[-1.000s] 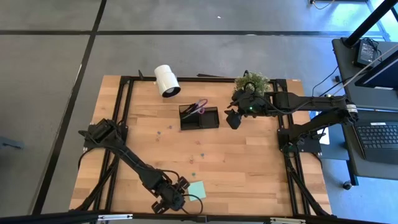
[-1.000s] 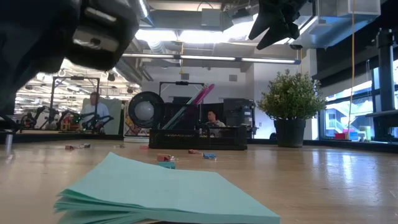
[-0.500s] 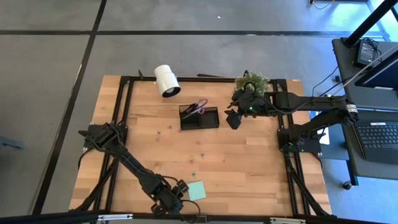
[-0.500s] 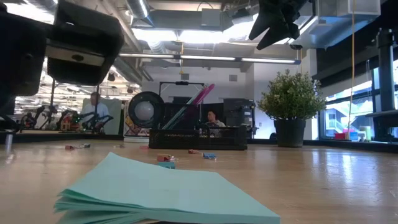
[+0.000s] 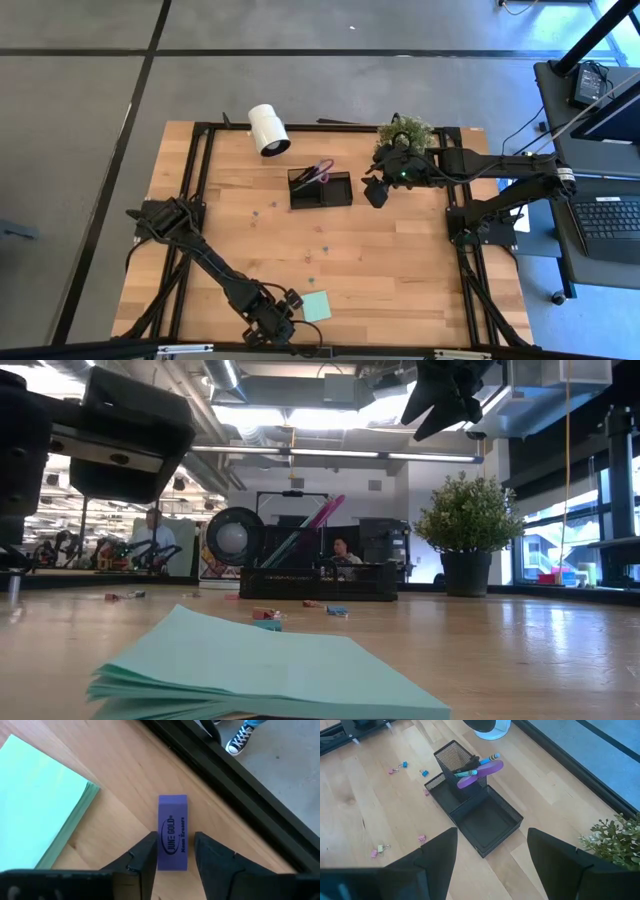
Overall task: Pick and place office supplies into organizer
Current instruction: Put the blue eraser into the black desk organizer
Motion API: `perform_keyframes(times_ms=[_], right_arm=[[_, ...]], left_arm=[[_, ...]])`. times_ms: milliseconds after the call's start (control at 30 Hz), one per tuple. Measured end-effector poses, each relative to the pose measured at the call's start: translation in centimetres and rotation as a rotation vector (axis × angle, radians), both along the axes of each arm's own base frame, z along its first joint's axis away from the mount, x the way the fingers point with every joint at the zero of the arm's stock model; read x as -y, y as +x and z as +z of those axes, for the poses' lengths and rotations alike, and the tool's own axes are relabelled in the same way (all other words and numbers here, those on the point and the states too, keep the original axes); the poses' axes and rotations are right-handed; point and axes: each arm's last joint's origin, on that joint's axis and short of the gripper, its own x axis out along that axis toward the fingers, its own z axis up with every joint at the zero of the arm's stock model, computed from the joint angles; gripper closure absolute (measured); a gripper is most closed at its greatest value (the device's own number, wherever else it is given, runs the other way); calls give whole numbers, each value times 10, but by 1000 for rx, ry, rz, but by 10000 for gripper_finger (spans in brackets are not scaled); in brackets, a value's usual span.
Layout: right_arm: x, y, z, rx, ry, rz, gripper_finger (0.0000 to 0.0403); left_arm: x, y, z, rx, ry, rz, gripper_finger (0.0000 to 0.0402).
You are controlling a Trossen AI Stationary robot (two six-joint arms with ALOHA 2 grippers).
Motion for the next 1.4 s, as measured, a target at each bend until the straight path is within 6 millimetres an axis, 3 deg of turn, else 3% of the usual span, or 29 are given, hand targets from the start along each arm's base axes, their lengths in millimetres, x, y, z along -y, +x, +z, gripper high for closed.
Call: perform_keyframes(times_ms=[567,933,1100,1400], right_arm=[[0,0,0,0,0,0,159],[0,0,0,0,0,0,159],[0,0,0,0,0,0,159],[0,0,0,-6,0,-1,159]], left_arm=[[0,1,-1,14,6,22,329],[-1,1,3,8,-25,109,333],[-13,-1,18,70,74,182,334],[-54,-1,75,168,108,414,334]])
